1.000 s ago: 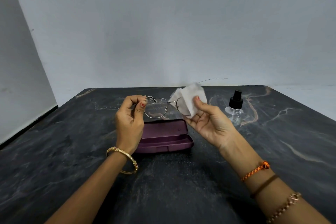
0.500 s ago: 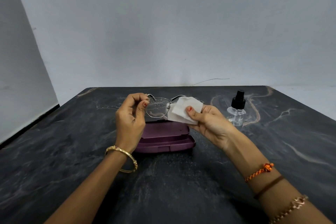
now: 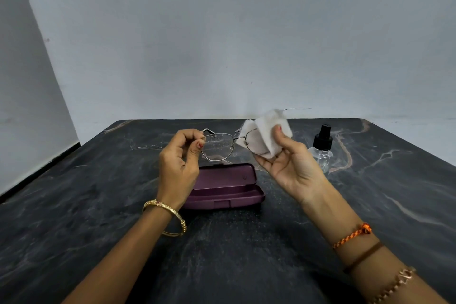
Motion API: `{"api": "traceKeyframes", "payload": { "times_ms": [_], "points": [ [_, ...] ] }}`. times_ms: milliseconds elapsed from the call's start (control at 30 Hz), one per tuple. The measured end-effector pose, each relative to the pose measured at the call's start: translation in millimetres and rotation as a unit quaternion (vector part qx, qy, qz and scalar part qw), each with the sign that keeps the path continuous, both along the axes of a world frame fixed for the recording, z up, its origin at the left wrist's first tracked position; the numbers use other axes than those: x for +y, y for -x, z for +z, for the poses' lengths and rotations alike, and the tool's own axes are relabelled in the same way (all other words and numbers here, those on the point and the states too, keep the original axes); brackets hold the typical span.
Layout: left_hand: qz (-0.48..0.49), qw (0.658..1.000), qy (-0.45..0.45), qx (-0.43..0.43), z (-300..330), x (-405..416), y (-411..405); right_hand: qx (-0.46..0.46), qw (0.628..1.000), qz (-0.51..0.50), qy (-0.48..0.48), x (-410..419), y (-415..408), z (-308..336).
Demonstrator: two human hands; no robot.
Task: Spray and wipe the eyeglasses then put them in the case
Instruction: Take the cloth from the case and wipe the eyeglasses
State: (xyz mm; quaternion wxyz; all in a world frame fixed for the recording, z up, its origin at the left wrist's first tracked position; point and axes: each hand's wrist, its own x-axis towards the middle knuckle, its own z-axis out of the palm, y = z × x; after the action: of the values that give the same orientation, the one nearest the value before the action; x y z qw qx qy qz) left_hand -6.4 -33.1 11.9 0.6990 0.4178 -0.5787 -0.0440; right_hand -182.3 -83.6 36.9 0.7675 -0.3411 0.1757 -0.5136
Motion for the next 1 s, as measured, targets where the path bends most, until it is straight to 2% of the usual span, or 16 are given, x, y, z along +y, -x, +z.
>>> {"api": "traceKeyframes", "payload": {
  "times_ms": [133,233,500,567,667,1000],
  "points": [
    [-0.01,0.999,-0.01,-0.034,-1.3,0.6,1.1,-0.021,1.0,-0.019,-0.007,0.6,0.6,0.9],
    [-0.012,0.999,-0.014,-0.037,-2.0,0.6,2.9,-0.011,0.999,-0.008,0.029,1.2,-2.5,-1.4],
    [-0.006,1.0,-0.004,-0.009,3.2,0.5,-4.5,0.163,0.98,0.021,0.11,-1.2,0.2,-5.5],
    [-0.007,1.0,-0.005,-0.004,4.0,0.6,-6.0,0.183,0.976,0.016,0.114,-1.1,1.2,-5.3],
    [-0.013,1.0,-0.016,-0.008,4.3,0.9,-7.1,0.167,0.981,0.012,0.094,-1.8,2.8,-4.8],
    [-0.021,0.998,-0.05,-0.013,6.4,1.6,-7.2,0.014,1.0,-0.012,0.018,3.6,-1.9,-0.3]
  ]
}}
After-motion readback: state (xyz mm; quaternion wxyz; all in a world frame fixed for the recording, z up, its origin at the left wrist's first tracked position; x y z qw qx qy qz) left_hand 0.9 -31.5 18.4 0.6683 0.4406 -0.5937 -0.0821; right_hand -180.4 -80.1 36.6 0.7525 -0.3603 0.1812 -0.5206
